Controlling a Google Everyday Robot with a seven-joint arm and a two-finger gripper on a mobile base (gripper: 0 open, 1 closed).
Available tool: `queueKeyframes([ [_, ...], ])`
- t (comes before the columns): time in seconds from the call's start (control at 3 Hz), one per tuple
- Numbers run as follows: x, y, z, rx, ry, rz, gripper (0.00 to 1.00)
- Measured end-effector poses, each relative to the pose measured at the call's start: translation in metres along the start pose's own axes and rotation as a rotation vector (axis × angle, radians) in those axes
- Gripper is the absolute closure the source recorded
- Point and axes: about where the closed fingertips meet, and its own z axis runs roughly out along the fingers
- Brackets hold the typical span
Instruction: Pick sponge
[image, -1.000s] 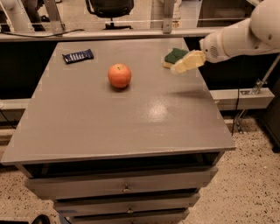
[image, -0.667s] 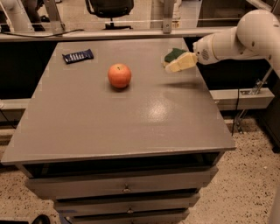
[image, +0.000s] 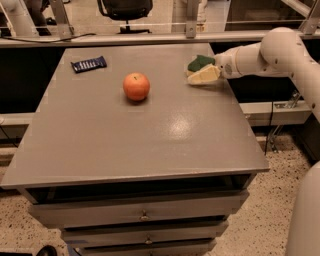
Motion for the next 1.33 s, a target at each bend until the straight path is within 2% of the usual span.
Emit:
queueKeyframes([
  [0.67, 0.0, -0.01, 0.0, 0.023, -0.022, -0.02, 0.63],
  [1.0, -0.017, 0.001, -0.017, -0.013, -0.045, -0.019, 0.87],
  [1.33, -0.044, 0.033, -0.047, -0.107, -0.093, -0.034, 1.0],
])
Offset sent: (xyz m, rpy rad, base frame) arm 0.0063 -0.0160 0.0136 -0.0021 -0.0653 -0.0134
